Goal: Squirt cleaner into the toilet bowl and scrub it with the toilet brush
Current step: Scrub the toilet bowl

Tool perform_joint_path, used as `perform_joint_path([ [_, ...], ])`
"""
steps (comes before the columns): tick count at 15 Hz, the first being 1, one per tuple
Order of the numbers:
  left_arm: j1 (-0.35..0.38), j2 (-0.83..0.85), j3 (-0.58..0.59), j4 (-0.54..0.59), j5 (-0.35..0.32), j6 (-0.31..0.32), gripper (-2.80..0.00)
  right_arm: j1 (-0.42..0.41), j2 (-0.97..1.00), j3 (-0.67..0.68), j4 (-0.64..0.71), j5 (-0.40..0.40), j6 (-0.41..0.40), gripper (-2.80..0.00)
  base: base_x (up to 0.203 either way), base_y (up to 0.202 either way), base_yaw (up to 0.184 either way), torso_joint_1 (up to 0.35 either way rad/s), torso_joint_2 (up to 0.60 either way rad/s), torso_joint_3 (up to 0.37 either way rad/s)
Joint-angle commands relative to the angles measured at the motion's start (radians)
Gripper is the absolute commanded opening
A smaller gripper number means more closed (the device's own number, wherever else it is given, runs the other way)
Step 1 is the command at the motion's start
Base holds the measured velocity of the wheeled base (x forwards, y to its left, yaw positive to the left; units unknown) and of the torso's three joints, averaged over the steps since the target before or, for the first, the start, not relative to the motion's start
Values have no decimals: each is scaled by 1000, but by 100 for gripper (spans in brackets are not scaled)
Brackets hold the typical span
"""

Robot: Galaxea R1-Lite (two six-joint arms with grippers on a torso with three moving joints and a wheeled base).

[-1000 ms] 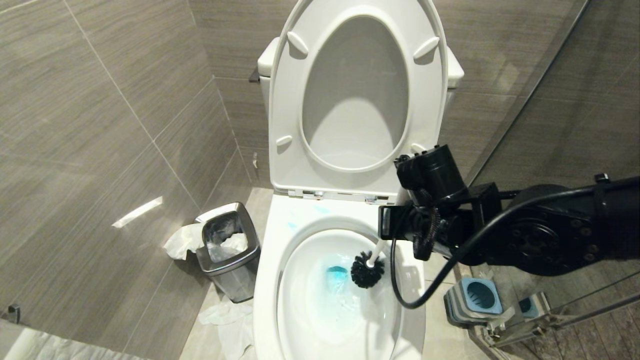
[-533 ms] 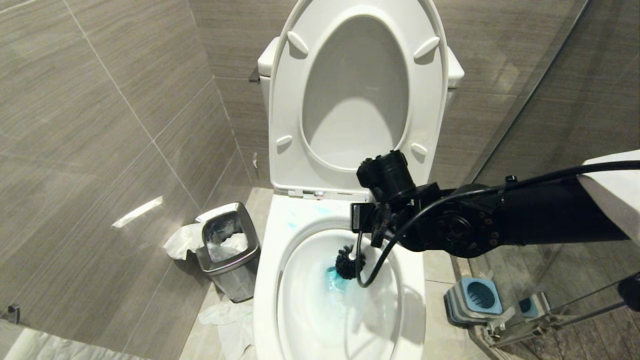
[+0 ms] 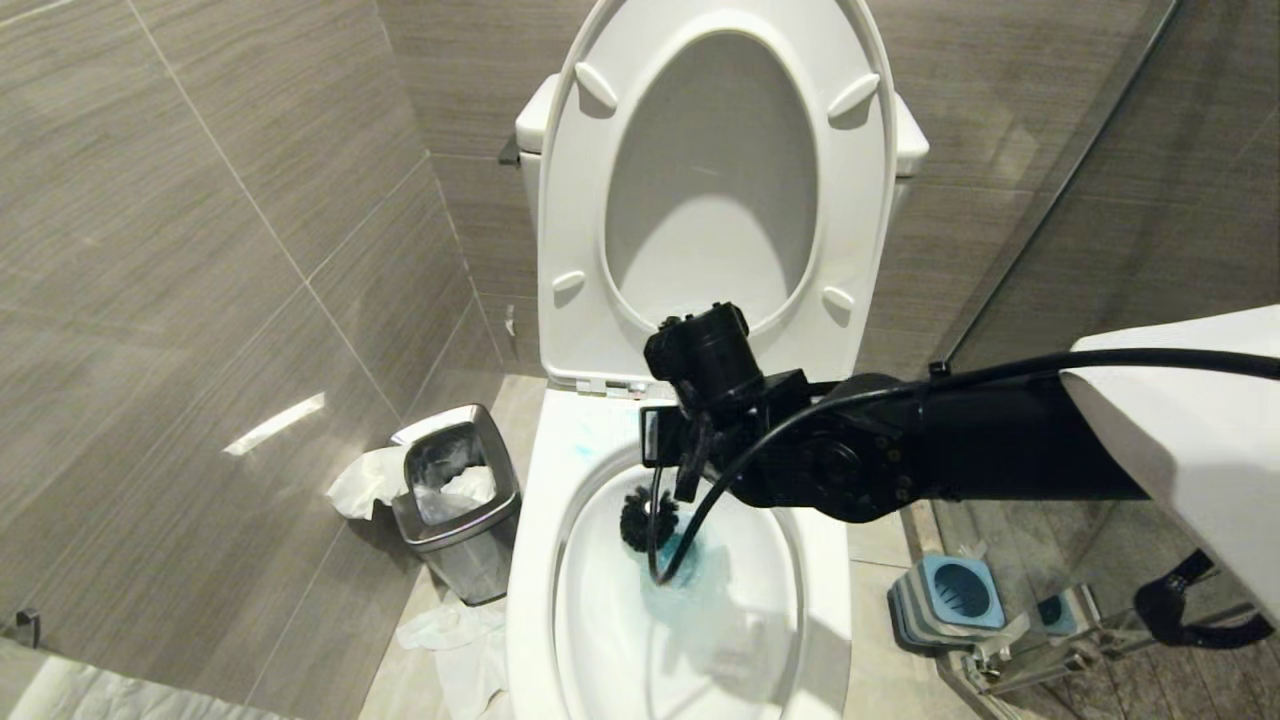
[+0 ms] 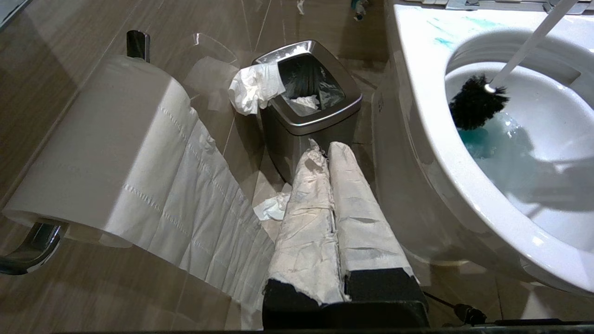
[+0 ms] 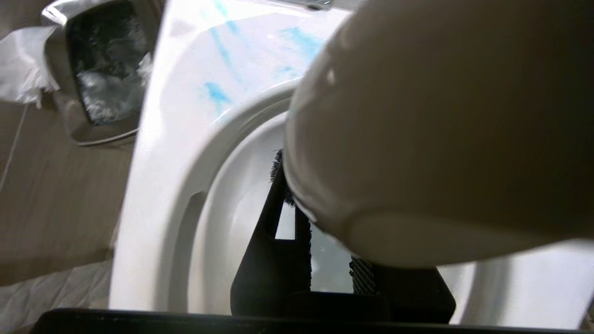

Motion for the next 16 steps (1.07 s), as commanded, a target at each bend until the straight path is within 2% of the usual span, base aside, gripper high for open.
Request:
perform_joint_path([
  [1,0,1,0,0,0,0,-280,42,13,-6,-1,-2,4,-280,0,0,0,0,0,0],
  [5,1,1,0,0,0,0,-280,126,-61,65,2,-5,10,-280,0,0,0,0,0,0],
  [11,1,1,0,0,0,0,-280,239,-236,321,-2,-6,43,-280,0,0,0,0,0,0],
  [16,1,1,0,0,0,0,-280,273,-442,566,-7,-7,71,-280,0,0,0,0,0,0],
])
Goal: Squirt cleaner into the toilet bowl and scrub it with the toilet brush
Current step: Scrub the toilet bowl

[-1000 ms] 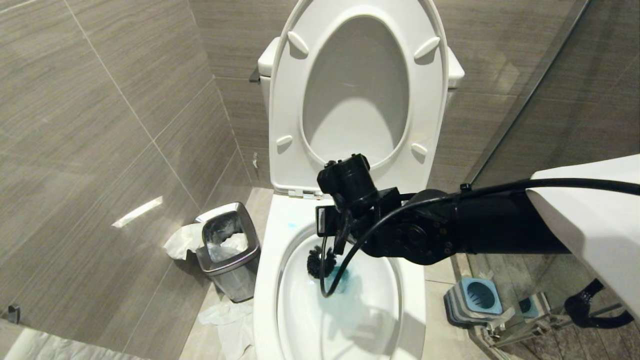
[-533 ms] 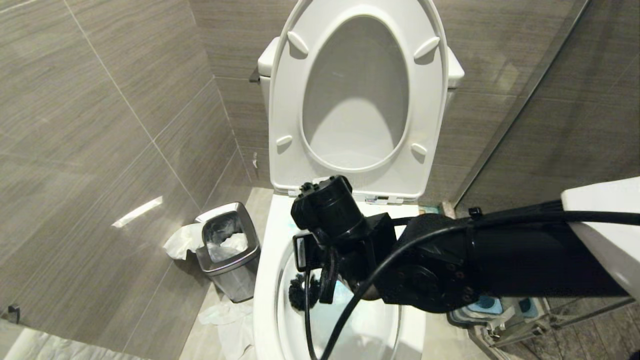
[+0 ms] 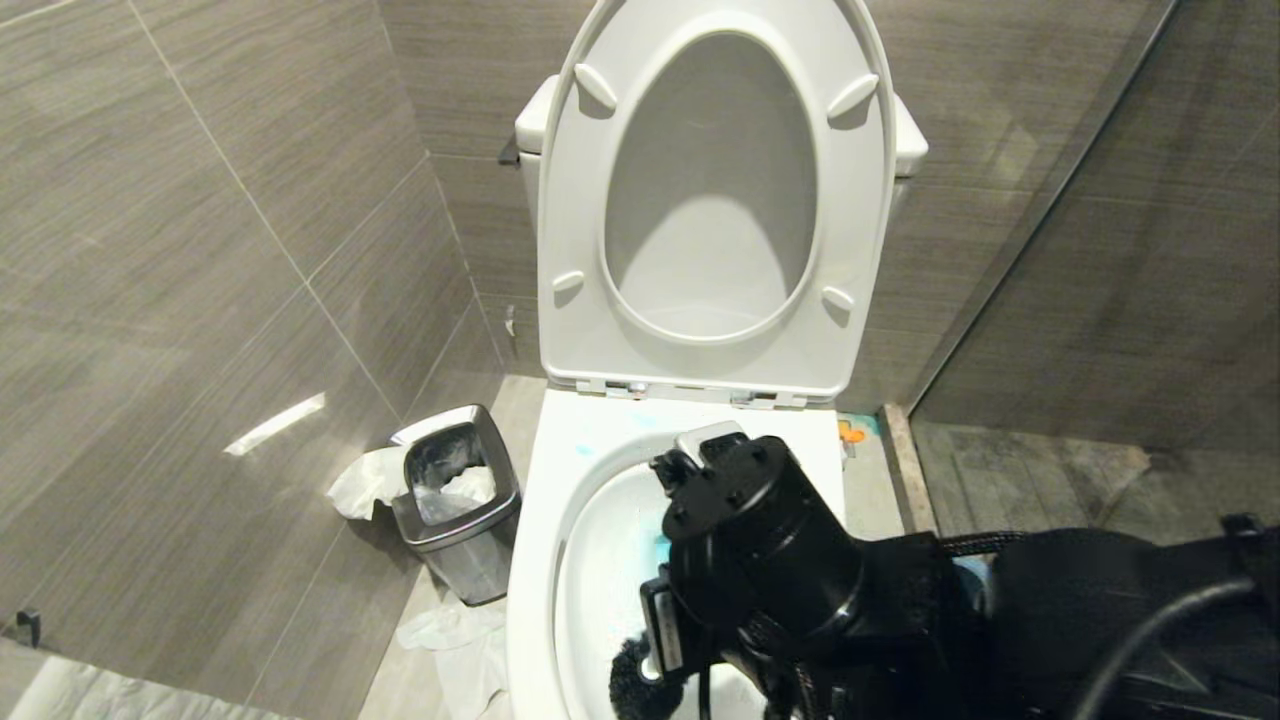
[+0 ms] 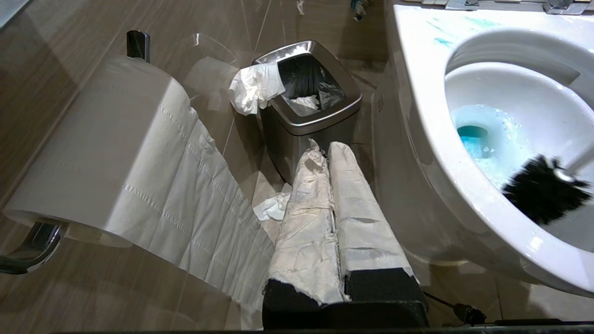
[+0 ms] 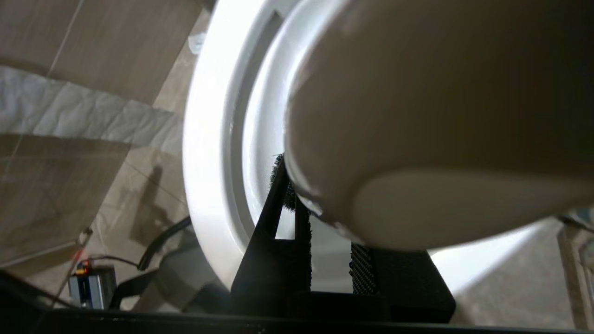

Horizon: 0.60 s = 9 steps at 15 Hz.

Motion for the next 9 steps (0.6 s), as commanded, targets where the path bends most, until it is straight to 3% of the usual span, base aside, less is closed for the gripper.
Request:
perform_joint_path([
  [1,-1,1,0,0,0,0,-280,4,-142,116,0,-4,17,-280,0,0,0,0,0,0],
  [5,1,1,0,0,0,0,-280,-62,-252,255,-1,-7,37,-280,0,0,0,0,0,0],
  [9,1,1,0,0,0,0,-280,-180,-264,253,-1,-7,32,-280,0,0,0,0,0,0],
])
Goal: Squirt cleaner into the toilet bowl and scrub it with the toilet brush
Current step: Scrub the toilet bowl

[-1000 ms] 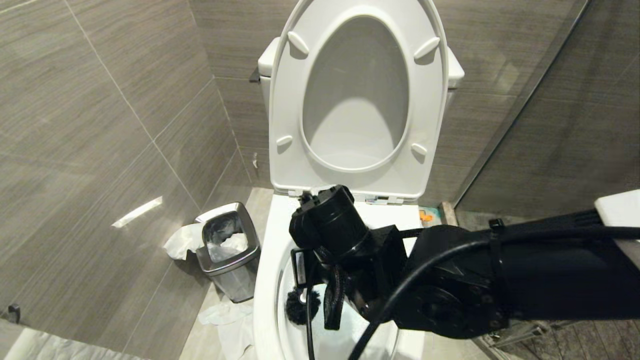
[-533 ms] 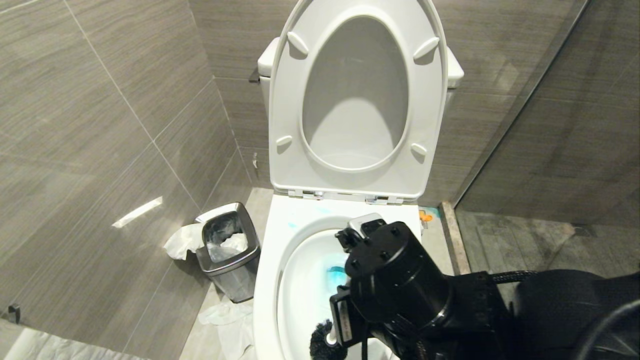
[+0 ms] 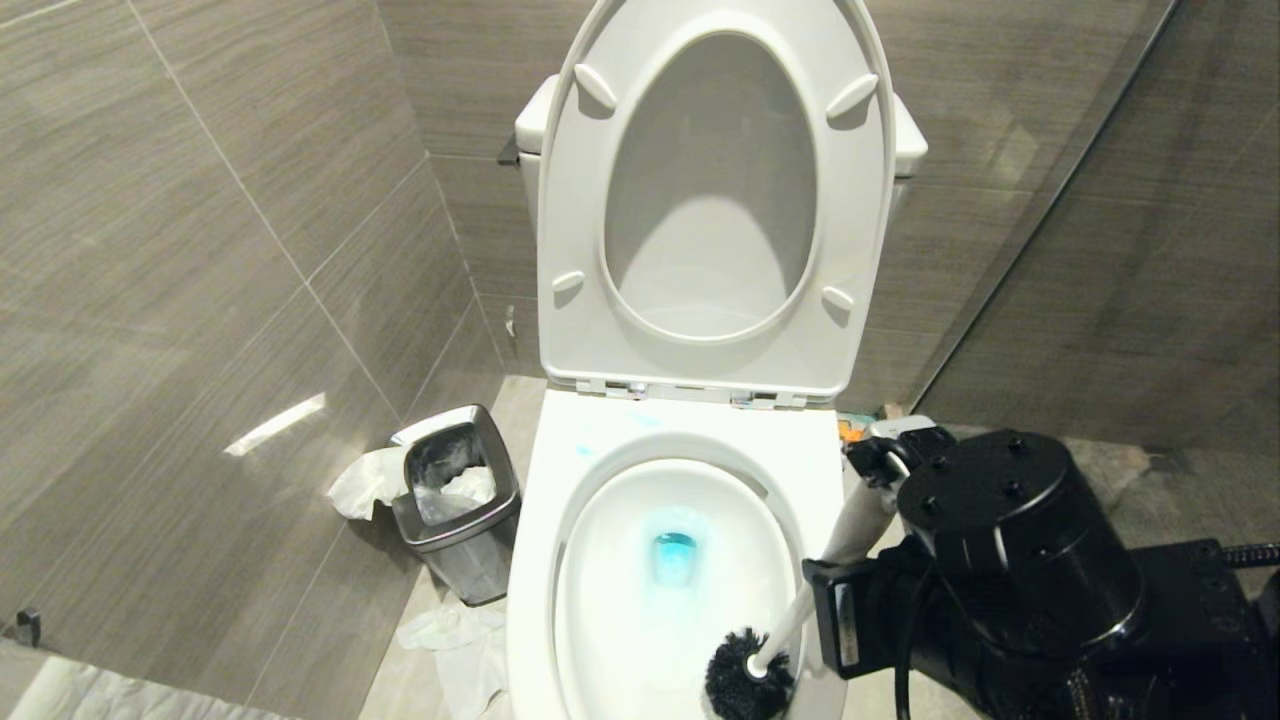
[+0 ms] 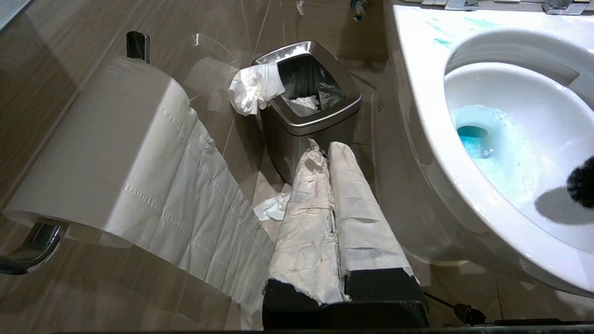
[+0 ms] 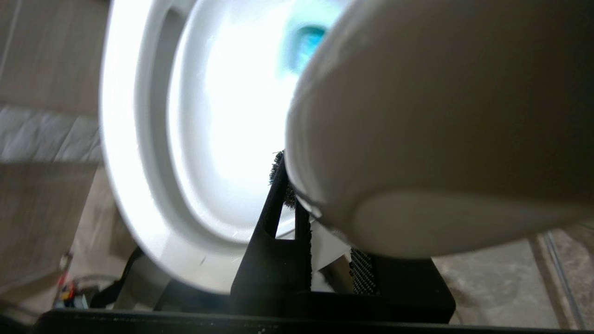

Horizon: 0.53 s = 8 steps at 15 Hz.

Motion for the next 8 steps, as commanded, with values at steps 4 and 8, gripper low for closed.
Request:
perform_joint_path([
  [4,0,1,0,0,0,0,-280,-147,54,-59,-8,0,-43,-280,0,0,0,0,0,0],
  [8,0,1,0,0,0,0,-280,-191,179,-203,-8,-2,-65,-280,0,0,0,0,0,0],
])
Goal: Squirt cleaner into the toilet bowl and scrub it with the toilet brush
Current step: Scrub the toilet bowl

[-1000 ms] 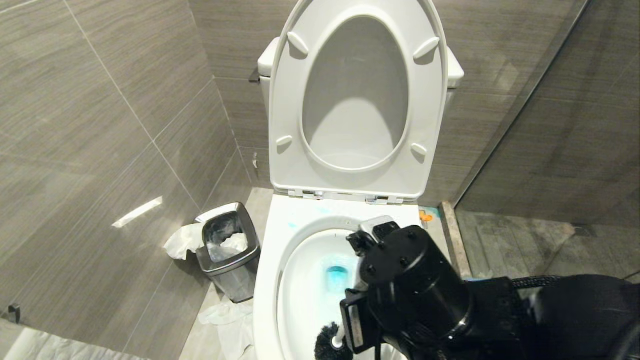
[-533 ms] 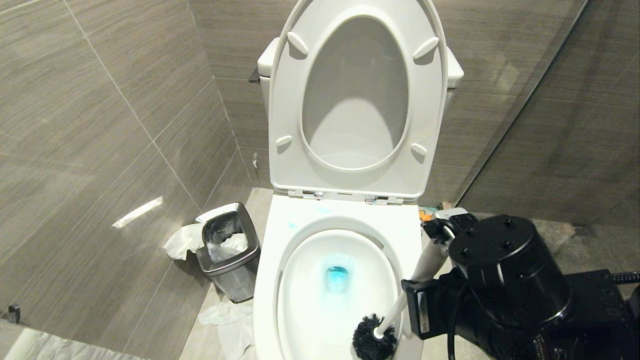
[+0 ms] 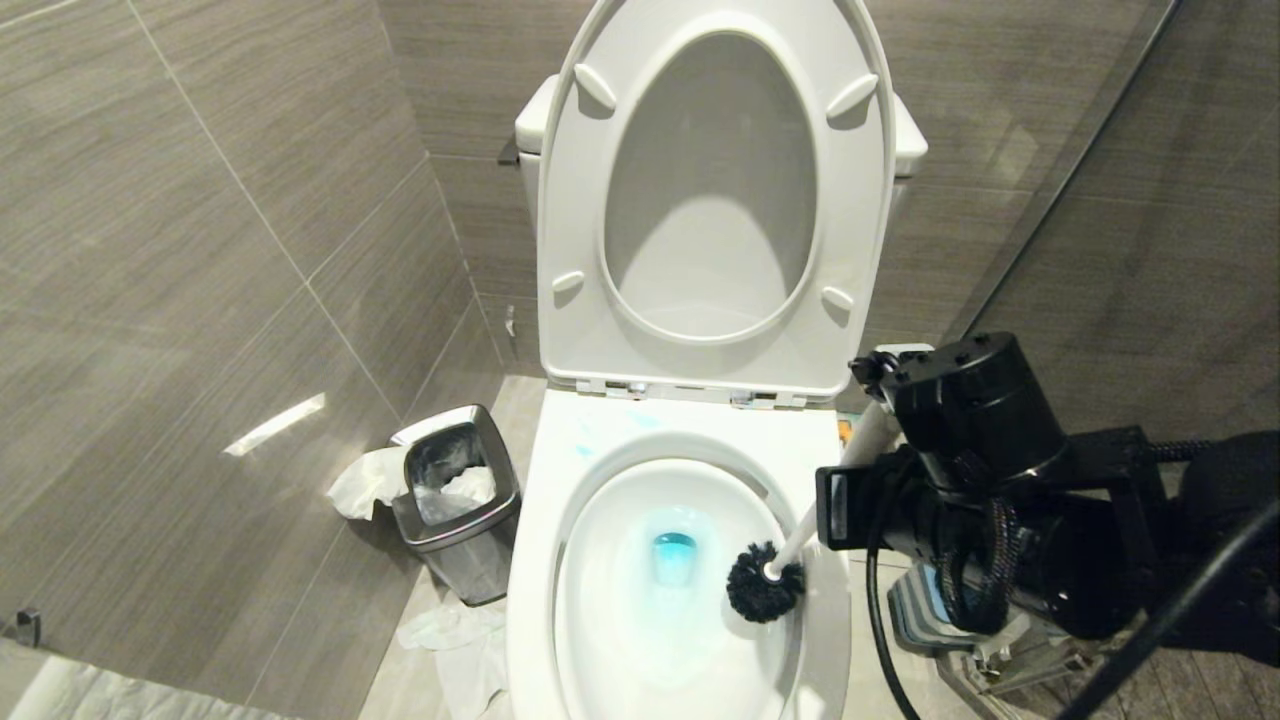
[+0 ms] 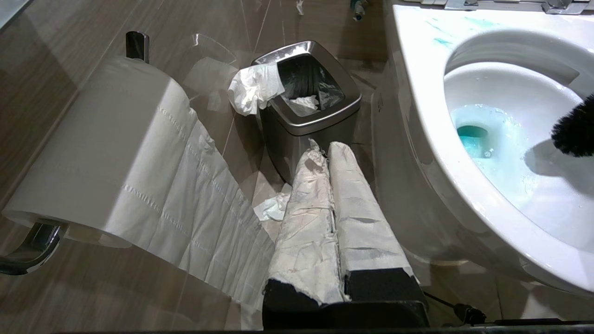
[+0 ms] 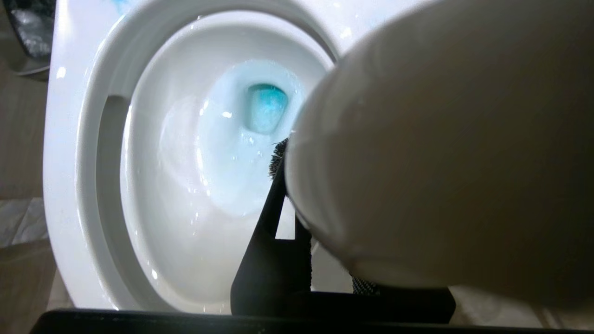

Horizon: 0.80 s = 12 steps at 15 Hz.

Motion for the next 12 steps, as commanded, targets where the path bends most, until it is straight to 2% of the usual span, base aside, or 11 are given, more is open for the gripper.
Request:
perform_joint_path([
  [1,-1,1,0,0,0,-1,-280,-16,118,-111,0,-5,-7,-280,0,0,0,0,0,0],
  [6,-1,1,0,0,0,-1,-280,-16,318,-349,3,-25,-43,-280,0,0,0,0,0,0],
  [12,0,1,0,0,0,-1,-280,5,486,-567,3,-25,-92,-280,0,0,0,0,0,0],
])
